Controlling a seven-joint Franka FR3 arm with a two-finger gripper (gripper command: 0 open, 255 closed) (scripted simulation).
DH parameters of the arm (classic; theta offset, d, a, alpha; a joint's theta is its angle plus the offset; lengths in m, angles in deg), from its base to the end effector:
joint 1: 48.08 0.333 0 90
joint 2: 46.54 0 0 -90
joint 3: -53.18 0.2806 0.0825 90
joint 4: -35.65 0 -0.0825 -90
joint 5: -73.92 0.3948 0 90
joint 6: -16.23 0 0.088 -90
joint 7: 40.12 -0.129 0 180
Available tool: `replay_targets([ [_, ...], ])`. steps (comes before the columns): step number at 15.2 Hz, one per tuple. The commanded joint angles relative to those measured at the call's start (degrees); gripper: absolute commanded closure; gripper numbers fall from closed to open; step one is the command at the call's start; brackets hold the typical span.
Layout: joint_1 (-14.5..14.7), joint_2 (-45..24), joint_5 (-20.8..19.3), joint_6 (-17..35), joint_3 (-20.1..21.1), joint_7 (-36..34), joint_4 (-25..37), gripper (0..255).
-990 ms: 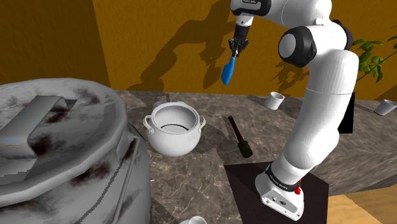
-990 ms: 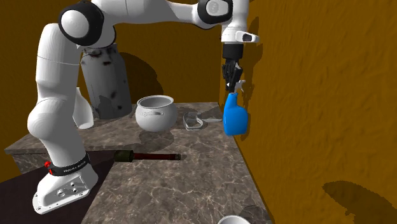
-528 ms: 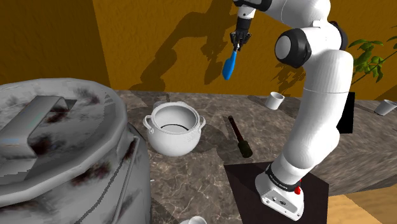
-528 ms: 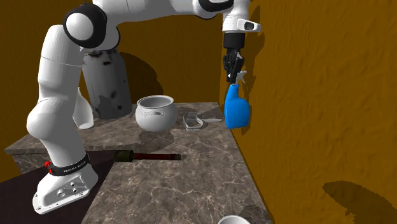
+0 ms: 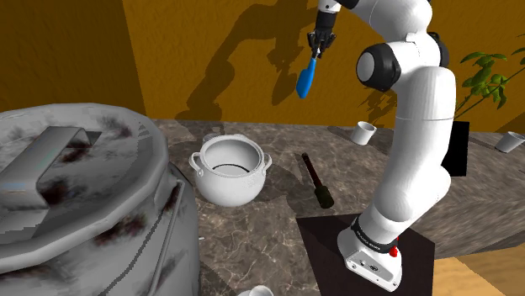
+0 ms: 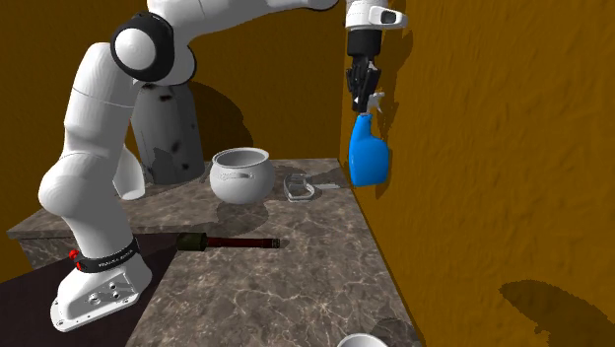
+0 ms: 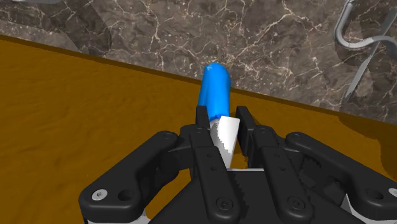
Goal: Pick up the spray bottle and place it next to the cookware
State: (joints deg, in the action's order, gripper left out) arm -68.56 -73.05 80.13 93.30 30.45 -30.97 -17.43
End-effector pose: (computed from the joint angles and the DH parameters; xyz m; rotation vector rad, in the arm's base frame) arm 0.5270 -0.3797 0.5818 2.9766 -0.8142 -0.0644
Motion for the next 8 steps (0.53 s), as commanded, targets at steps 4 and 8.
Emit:
replay_targets([
  [4, -0.4, -1.6, 0.6, -5.3, 0.3, -0.8, 6.9, 255],
  [8, 6.0, 6.1, -2.3, -3.3, 0.6, -5.4, -2.8, 255],
])
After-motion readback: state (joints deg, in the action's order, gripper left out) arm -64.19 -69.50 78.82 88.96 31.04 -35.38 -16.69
